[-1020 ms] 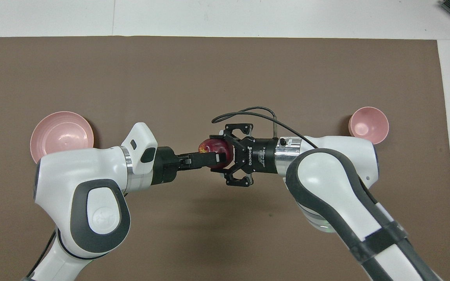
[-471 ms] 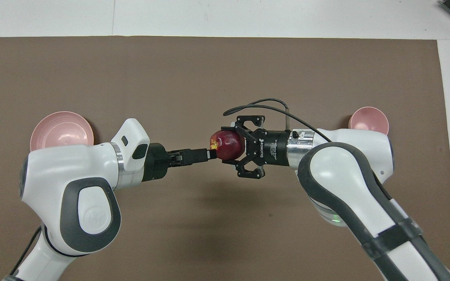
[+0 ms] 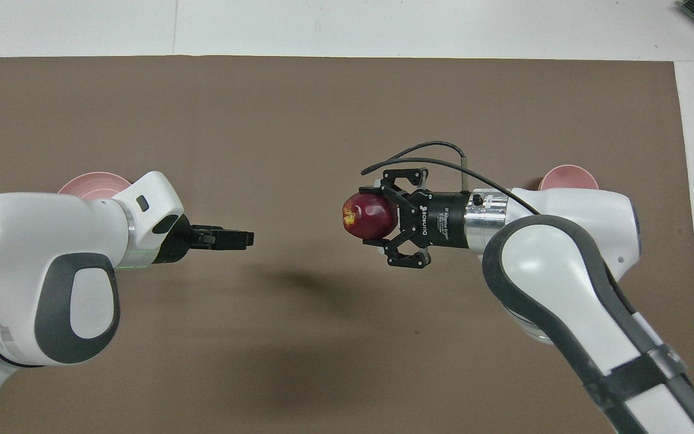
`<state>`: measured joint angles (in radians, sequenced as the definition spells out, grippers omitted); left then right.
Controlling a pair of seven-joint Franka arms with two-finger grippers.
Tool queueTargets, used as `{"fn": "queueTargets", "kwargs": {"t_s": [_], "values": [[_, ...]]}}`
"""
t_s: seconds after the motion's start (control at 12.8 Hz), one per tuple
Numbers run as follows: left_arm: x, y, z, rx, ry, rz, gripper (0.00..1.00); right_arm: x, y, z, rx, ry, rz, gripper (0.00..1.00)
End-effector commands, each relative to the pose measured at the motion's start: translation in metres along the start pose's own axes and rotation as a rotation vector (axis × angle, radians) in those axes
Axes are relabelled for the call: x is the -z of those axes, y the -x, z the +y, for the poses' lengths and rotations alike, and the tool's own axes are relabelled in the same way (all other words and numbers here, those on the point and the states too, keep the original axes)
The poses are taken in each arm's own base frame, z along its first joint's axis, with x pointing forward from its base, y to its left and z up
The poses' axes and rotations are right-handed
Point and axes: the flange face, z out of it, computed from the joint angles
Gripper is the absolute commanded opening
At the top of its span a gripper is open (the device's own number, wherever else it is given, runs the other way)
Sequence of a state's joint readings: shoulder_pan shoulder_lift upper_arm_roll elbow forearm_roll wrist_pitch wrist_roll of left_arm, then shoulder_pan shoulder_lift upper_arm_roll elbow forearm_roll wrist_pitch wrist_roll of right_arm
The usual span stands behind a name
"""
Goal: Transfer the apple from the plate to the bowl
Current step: 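Carry the apple to the bowl while the left gripper withdraws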
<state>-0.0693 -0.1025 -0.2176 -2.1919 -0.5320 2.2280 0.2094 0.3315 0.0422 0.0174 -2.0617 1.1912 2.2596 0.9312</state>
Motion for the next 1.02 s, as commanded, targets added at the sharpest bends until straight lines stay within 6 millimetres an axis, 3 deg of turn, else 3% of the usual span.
{"fn": "queueTargets", "kwargs": {"t_s": [0.0, 0.08, 0.16, 0.39, 0.63, 0.94], "values": [[0.020, -0.005, -0.045, 0.011, -0.094, -0.010, 1.00, 0.034, 0.001, -0.016, 0.073, 0.049, 0.013, 0.00], [0.029, -0.015, -0.053, -0.028, -0.158, -0.008, 1.00, 0.043, 0.001, -0.019, 0.111, 0.080, 0.037, 0.00], [0.052, -0.028, -0.065, -0.055, -0.224, 0.007, 1.00, 0.049, -0.001, -0.022, 0.138, 0.105, 0.064, 0.00], [0.129, -0.056, -0.061, -0.076, -0.277, -0.031, 1.00, 0.058, -0.016, -0.021, 0.205, 0.159, 0.159, 0.00], [0.203, -0.060, -0.043, -0.114, -0.377, -0.065, 1.00, 0.073, -0.037, -0.024, 0.231, 0.194, 0.241, 0.00], [0.263, -0.048, -0.019, -0.109, -0.404, -0.139, 1.00, 0.107, -0.076, -0.020, 0.400, 0.302, 0.381, 0.00]]}}
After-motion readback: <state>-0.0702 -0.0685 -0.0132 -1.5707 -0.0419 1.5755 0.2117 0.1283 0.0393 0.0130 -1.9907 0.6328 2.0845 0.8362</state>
